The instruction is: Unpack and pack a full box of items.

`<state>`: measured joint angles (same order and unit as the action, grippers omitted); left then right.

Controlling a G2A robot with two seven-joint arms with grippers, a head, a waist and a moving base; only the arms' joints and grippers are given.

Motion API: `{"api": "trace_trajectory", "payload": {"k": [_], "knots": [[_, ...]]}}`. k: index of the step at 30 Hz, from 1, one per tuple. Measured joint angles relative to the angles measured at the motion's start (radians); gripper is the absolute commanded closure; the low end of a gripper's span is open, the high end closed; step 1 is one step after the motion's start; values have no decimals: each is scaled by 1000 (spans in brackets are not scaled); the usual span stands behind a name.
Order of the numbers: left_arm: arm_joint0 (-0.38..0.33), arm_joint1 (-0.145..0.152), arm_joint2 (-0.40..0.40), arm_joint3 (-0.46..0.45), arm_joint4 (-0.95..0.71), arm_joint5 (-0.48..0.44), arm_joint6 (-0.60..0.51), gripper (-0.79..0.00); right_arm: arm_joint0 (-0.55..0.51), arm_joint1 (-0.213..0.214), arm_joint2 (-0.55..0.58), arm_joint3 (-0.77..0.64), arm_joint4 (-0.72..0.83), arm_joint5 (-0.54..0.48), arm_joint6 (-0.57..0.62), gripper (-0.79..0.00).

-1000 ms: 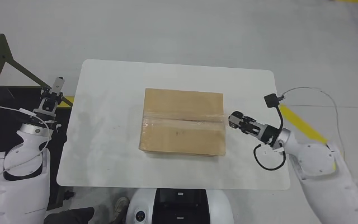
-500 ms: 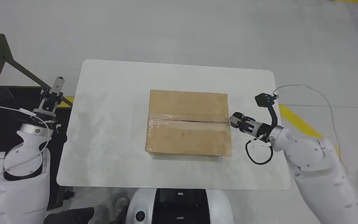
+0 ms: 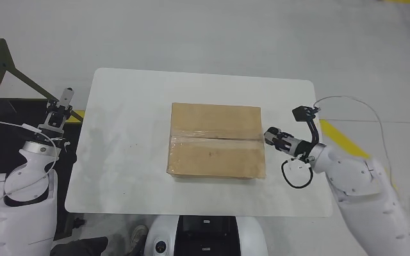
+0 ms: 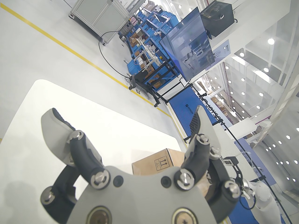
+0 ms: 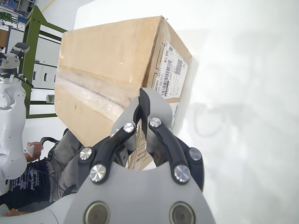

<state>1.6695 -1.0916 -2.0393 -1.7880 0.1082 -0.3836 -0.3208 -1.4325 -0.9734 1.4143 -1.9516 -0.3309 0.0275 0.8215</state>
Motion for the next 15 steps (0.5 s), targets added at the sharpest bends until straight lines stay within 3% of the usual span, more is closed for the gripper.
{"api": "trace_trajectory", "payload": {"k": [9,15], "knots": [[0,0,0,0,0,0,0,-785,-48,6,48,-52,17,-27,9,0],[0,0,0,0,0,0,0,-785,-66,11,60,-72,-27,11,38,0]]}}
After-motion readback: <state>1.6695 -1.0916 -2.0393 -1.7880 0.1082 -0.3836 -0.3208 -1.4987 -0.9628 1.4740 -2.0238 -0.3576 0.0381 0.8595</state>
